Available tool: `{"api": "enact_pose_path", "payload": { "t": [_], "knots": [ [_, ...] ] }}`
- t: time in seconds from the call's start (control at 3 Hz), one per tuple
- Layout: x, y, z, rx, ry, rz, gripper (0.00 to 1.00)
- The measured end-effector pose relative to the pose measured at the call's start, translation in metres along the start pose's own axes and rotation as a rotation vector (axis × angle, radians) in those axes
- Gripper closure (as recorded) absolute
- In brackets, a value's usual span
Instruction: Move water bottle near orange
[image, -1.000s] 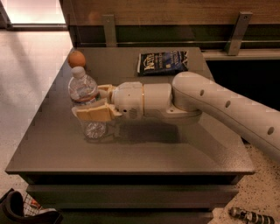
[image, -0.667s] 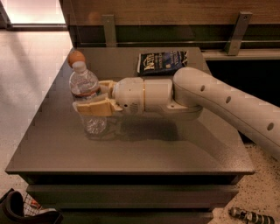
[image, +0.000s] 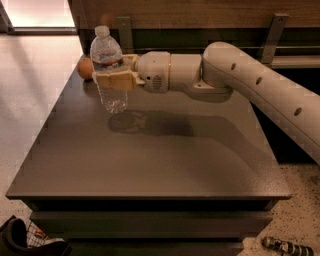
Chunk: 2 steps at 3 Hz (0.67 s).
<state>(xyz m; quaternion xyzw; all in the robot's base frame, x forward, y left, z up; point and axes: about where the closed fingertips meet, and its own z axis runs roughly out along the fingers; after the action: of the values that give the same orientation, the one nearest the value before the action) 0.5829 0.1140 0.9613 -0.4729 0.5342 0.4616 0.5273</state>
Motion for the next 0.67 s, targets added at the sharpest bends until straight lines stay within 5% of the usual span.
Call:
{"api": "enact_pose_path", "payload": {
  "t": [0.67],
  "knots": [
    [-0.016,-0.136,0.03,0.181,0.02,-0.038,1.0]
  ]
}}
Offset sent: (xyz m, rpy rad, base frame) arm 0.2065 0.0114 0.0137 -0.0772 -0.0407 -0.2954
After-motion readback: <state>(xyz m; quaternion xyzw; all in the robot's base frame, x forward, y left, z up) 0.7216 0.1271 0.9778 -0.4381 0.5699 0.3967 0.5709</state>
